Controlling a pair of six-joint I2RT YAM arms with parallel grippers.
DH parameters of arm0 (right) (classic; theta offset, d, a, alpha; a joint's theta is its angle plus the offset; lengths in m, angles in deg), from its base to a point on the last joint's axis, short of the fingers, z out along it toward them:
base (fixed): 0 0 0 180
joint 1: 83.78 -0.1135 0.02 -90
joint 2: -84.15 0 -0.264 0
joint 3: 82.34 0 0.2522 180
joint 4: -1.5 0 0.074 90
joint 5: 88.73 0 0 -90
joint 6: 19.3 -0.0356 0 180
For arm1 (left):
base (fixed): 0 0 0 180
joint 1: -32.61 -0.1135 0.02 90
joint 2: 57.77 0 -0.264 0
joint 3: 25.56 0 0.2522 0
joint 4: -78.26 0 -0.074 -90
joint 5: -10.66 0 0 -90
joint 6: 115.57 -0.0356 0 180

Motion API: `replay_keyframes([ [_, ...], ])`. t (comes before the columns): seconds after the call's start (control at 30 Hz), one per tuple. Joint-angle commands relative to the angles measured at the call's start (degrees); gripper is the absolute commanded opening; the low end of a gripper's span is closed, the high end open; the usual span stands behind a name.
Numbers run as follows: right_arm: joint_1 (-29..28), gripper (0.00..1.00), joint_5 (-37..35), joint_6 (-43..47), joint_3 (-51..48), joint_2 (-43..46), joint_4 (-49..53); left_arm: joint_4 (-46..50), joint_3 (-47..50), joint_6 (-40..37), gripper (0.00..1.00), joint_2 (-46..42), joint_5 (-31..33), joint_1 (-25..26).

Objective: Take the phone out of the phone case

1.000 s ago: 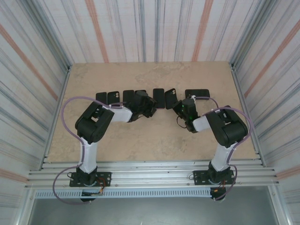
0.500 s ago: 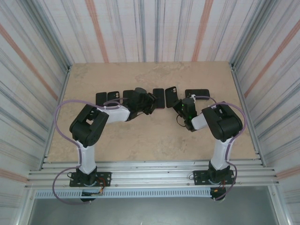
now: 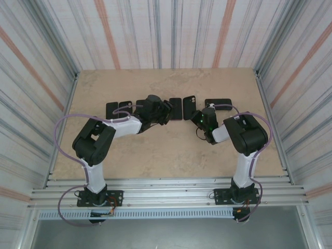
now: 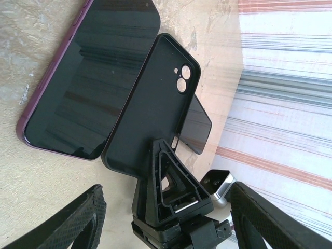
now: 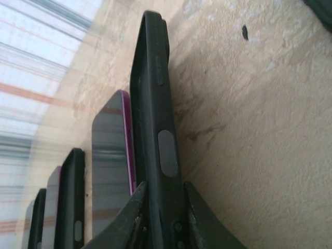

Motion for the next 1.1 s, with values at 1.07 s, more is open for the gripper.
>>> replay_keyframes([
  [1.07, 9.5, 0.61, 8.64, 29.03, 11.59, 13.43, 38.25, 4.42, -2.13, -10.34, 0.71, -5.65, -2.97, -1.72],
])
